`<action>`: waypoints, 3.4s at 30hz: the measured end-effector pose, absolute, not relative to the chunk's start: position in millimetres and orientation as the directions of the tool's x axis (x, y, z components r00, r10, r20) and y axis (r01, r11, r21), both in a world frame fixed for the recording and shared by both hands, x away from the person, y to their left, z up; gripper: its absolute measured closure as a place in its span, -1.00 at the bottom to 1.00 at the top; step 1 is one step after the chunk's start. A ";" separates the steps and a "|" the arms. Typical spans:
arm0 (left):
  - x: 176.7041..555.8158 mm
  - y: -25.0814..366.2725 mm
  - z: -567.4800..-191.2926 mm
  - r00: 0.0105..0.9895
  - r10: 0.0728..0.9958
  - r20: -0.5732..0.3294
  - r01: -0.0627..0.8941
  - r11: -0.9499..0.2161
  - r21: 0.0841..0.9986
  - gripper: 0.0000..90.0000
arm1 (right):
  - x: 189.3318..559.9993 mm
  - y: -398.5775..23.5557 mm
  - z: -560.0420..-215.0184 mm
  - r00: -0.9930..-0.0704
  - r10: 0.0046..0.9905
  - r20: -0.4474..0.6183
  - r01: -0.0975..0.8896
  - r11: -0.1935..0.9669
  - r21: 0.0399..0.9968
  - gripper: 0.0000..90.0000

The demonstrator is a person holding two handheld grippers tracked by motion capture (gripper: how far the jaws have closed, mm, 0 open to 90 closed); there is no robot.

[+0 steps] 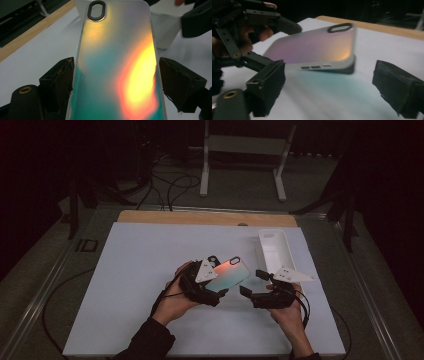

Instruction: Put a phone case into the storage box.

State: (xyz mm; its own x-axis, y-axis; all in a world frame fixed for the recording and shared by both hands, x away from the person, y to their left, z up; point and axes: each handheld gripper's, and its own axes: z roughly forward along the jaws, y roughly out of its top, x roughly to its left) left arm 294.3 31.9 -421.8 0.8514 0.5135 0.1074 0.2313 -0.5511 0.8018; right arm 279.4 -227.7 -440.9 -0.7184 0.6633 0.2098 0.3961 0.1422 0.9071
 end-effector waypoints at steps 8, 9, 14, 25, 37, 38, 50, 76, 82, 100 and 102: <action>292.5 28.0 -421.0 0.855 0.508 0.103 0.221 -0.537 0.814 -0.62 | 287.0 -222.9 -441.6 -0.709 0.620 0.336 0.490 0.091 0.867 -0.19; 292.5 27.5 -421.3 0.854 0.510 0.102 0.223 -0.537 0.814 -0.62 | 287.6 -223.1 -441.9 -0.707 0.612 0.355 0.503 0.083 0.860 -0.15; 289.8 21.1 -426.4 0.861 0.498 0.105 0.220 -0.549 0.806 -0.62 | 291.5 -223.9 -441.9 -0.678 0.591 0.437 0.549 0.012 0.836 0.12; 285.1 7.9 -434.5 0.873 0.473 0.118 0.208 -0.581 0.787 -0.62 | 291.8 -218.3 -441.6 -0.672 0.568 0.474 0.569 -0.012 0.822 0.72; 288.7 15.6 -441.5 0.880 0.471 0.061 0.245 -0.560 0.791 -0.37 | 286.3 -212.9 -439.3 -0.690 0.582 0.431 0.542 0.020 0.840 0.93; 289.1 16.6 -441.4 0.880 0.471 0.056 0.248 -0.558 0.792 -0.39 | 286.4 -212.8 -439.0 -0.691 0.584 0.425 0.539 0.025 0.842 0.93; 292.5 35.5 -440.8 0.875 0.485 -0.013 0.293 -0.506 0.811 -0.55 | 287.3 -217.7 -429.6 -0.711 0.595 0.374 0.498 0.051 0.866 0.92; 287.3 67.6 -444.7 0.872 0.481 -0.093 0.317 -0.410 0.856 -0.67 | 291.3 -201.2 -410.3 -0.799 0.509 0.321 0.428 0.105 0.898 0.92; 285.3 70.2 -443.4 0.881 0.461 -0.103 0.310 -0.401 0.862 -0.69 | 292.3 -192.1 -409.1 -0.824 0.471 0.315 0.412 0.117 0.904 0.92; 284.1 71.6 -448.3 0.923 0.350 -0.161 0.293 -0.366 0.883 -0.06 | 292.0 -174.9 -403.8 -0.895 0.335 0.294 0.355 0.135 0.925 0.92; 285.0 73.9 -449.0 0.925 0.340 -0.170 0.295 -0.360 0.885 0.05 | 292.2 -176.2 -403.9 -0.896 0.338 0.286 0.350 0.142 0.926 0.90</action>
